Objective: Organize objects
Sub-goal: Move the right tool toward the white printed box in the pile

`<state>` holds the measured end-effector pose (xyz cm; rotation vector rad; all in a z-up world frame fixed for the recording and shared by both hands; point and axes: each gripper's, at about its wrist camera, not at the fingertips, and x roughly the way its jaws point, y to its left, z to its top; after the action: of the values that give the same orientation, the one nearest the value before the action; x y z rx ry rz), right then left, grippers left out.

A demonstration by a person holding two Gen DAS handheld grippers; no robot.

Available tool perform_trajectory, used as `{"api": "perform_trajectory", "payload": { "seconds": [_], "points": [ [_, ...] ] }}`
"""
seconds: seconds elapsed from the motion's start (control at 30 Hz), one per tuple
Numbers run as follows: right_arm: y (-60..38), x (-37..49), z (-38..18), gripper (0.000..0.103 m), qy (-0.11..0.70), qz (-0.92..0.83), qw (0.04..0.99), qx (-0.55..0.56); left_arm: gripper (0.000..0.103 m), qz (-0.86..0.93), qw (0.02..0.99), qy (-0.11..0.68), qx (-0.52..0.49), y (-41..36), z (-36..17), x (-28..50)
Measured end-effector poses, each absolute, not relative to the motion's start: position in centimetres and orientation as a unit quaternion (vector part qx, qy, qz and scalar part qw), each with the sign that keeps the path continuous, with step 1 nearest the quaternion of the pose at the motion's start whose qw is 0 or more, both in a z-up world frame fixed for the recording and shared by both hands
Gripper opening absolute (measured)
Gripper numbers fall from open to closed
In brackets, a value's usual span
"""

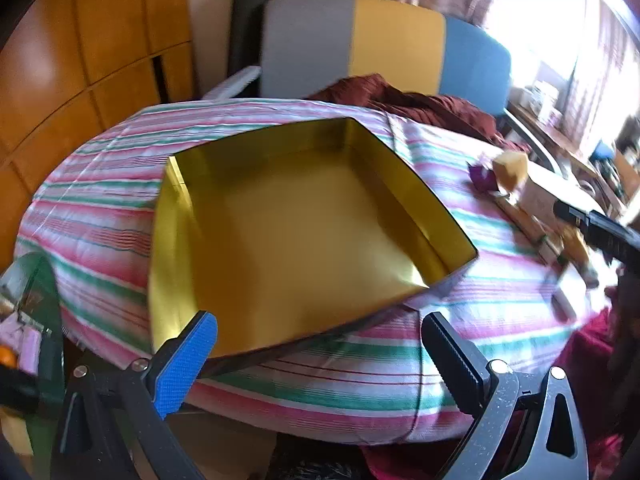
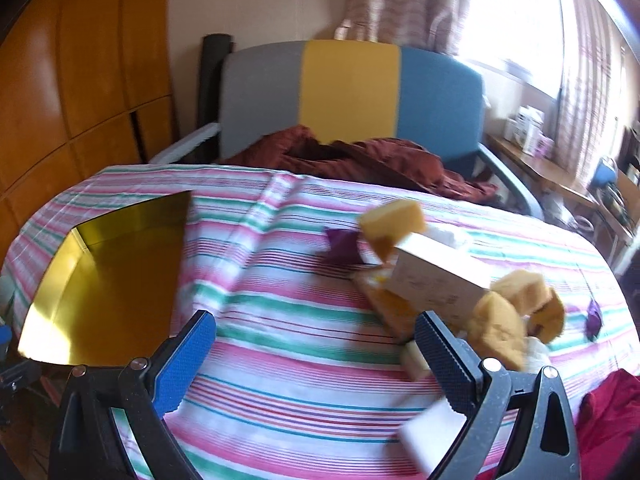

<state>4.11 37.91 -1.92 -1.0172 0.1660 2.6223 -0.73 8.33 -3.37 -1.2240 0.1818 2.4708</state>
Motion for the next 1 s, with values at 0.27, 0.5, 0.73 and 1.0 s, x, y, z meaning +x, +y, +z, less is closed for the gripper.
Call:
{"api": "perform_trajectory", "payload": {
  "seconds": [0.27,0.5,0.73,1.0],
  "points": [
    [45.4,5.3,-1.4,0.101,0.093,0.895,0.212,-0.382,0.103,0.854,0.250,0.035,-0.455,10.0,-3.4,-1.5],
    [50.9,5.2,-1.2,0.102,0.119,0.887,0.253,-0.369,0.103,0.831,0.301,0.021,-0.468,13.1,-2.5,-2.4],
    [52.5,0.2,-2.6,0.102,0.060,0.894,0.136,-0.422,0.103,0.815,0.353,0.041,-0.458,17.3,-1.6,-2.1],
    [53.3,-3.3,-5.9,0.102,0.024,0.878,0.071,-0.473,0.103,0.799,0.382,0.060,-0.461,19.8,-1.8,-2.7]
  ]
}}
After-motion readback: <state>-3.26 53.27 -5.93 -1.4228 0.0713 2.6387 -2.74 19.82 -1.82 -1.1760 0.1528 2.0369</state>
